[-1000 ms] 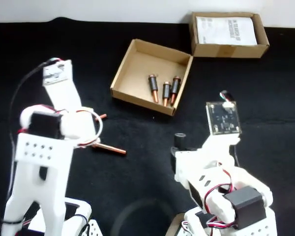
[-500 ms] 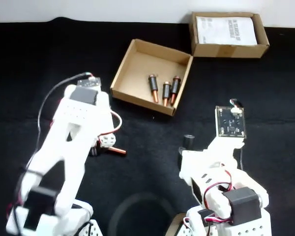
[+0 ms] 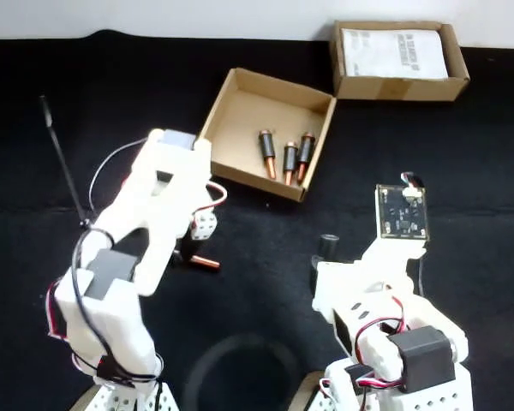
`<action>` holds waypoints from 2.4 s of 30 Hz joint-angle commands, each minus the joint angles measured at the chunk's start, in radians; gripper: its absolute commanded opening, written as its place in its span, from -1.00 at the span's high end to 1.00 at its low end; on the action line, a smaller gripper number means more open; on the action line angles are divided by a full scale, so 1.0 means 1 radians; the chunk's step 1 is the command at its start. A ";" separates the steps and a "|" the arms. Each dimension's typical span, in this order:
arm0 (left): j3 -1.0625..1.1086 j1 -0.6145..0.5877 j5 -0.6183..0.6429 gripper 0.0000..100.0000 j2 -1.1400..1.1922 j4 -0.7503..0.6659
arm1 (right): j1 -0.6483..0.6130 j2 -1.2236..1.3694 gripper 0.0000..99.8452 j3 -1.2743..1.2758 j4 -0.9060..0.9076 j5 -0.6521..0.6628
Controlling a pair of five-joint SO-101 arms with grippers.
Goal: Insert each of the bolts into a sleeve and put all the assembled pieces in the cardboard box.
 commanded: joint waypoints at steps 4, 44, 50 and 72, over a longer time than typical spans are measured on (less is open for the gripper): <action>-0.065 0.004 0.092 0.36 0.050 0.000 | 0.008 -0.015 0.99 -0.004 -0.008 -0.003; 0.145 -0.067 -0.025 0.98 0.050 -0.255 | 0.005 -0.013 0.99 0.028 -0.031 0.034; 0.044 -0.058 -0.143 0.98 0.050 -0.143 | 0.005 -0.013 0.99 0.030 -0.050 0.035; -0.197 0.110 -0.325 0.98 -0.486 0.041 | 0.005 -0.021 0.99 0.282 -0.535 0.035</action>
